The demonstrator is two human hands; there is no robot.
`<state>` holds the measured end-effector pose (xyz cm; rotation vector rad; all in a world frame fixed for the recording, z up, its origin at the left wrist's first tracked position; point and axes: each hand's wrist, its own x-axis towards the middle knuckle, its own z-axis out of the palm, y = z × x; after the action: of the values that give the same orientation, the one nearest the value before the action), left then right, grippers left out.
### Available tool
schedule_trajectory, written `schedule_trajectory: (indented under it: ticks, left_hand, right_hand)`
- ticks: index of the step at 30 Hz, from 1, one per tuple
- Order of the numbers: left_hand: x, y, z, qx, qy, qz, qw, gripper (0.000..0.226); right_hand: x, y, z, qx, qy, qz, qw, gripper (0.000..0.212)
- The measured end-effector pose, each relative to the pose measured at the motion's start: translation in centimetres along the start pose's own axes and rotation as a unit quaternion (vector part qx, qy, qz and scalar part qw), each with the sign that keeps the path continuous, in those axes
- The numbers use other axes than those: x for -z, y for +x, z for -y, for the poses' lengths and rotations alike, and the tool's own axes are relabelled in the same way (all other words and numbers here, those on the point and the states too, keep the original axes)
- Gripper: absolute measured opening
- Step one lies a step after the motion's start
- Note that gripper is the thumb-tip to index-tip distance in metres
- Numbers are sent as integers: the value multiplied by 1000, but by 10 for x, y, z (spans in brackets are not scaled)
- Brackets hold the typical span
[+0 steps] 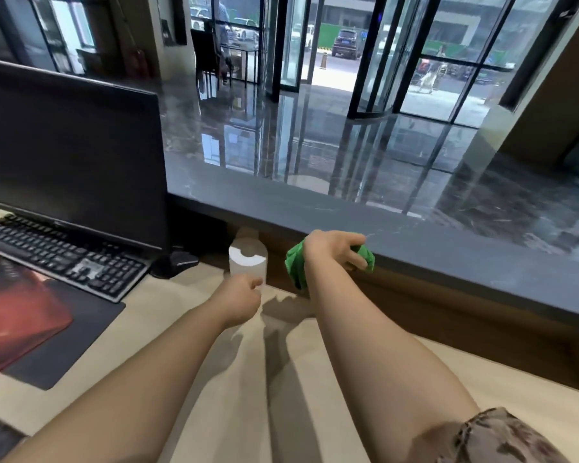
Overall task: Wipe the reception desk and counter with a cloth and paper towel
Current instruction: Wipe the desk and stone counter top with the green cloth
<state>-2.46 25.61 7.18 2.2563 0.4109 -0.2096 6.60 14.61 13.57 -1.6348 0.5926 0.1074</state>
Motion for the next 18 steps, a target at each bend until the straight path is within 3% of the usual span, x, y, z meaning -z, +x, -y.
schedule_trajectory:
  ticks: [3,5,9,12,16,18]
  left_hand:
    - [3,4,14,5,-9,7,1000,45]
    - [14,9,30,6,-19,8,1000,43]
    - [33,19,63,20,-23,4,1000,45]
    - [45,26,89,31,-20,5,999,41]
    - [52,32,116,39,-26,-3,999,38]
    - [55,30,119,42,-23,-7,999,36]
  right_hand:
    - [-24,-19,9,-2,33,-41,999,58]
    - [-53,-34,12,-6,65,-12,998,62]
    - [-106,-43,2,11,-37,82,996,65]
    - [-139,-54,1,7,-20,118,993,59]
    - [-172,-67,2,44,-61,61,995,73]
    - [-178,-72,-4,65,-108,77,989,75]
